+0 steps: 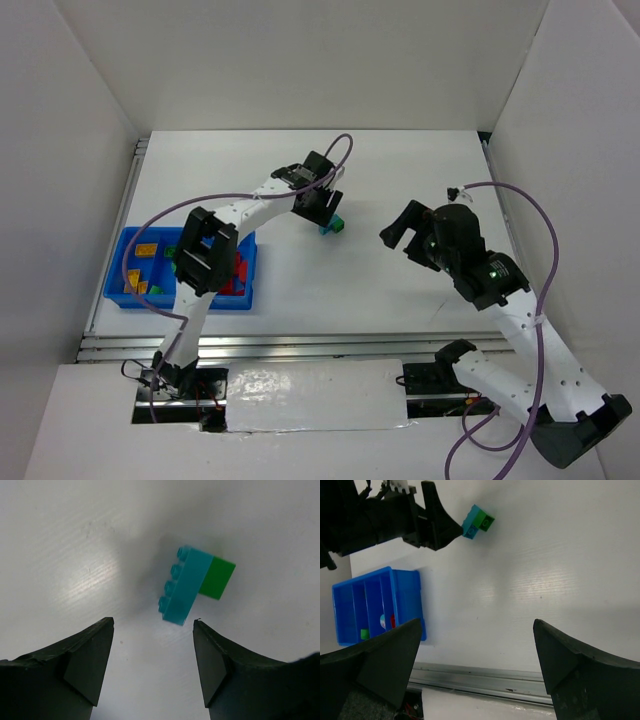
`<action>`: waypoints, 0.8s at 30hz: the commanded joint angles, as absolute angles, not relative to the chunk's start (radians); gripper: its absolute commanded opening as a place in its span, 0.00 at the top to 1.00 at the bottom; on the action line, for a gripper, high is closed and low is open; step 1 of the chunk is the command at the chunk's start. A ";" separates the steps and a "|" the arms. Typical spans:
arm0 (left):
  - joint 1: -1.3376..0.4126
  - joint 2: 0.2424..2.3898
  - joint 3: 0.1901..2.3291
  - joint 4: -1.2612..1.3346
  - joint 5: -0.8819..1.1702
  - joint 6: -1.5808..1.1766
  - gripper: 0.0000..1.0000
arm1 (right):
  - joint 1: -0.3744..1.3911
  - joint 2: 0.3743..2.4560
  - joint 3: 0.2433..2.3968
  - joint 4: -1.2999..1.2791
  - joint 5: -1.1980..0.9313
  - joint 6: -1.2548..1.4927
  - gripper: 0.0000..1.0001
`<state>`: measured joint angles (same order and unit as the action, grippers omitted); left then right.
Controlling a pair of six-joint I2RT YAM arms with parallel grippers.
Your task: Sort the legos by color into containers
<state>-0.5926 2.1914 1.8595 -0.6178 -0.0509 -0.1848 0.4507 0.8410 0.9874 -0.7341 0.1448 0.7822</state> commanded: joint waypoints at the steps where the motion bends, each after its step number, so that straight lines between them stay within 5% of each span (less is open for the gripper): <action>1: -0.600 2.255 1.937 -0.584 -0.038 -0.155 0.23 | 0.445 0.825 0.999 -0.759 0.115 0.749 0.00; 14: -0.604 2.298 1.896 -0.565 -0.025 -0.161 0.31 | 0.443 0.831 0.993 -0.749 0.095 0.724 0.00; 19: -0.609 2.338 1.911 -0.575 -0.018 -0.184 0.42 | 0.445 0.851 0.989 -0.726 0.081 0.712 0.00; 24: -0.614 2.336 1.919 -0.566 -0.028 -0.206 0.63 | 0.445 0.877 0.986 -0.704 0.066 0.701 0.00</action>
<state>-0.6052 2.3108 1.8980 -0.5854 -0.0395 -0.1921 0.4507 0.8658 0.9874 -0.7490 0.0841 0.7231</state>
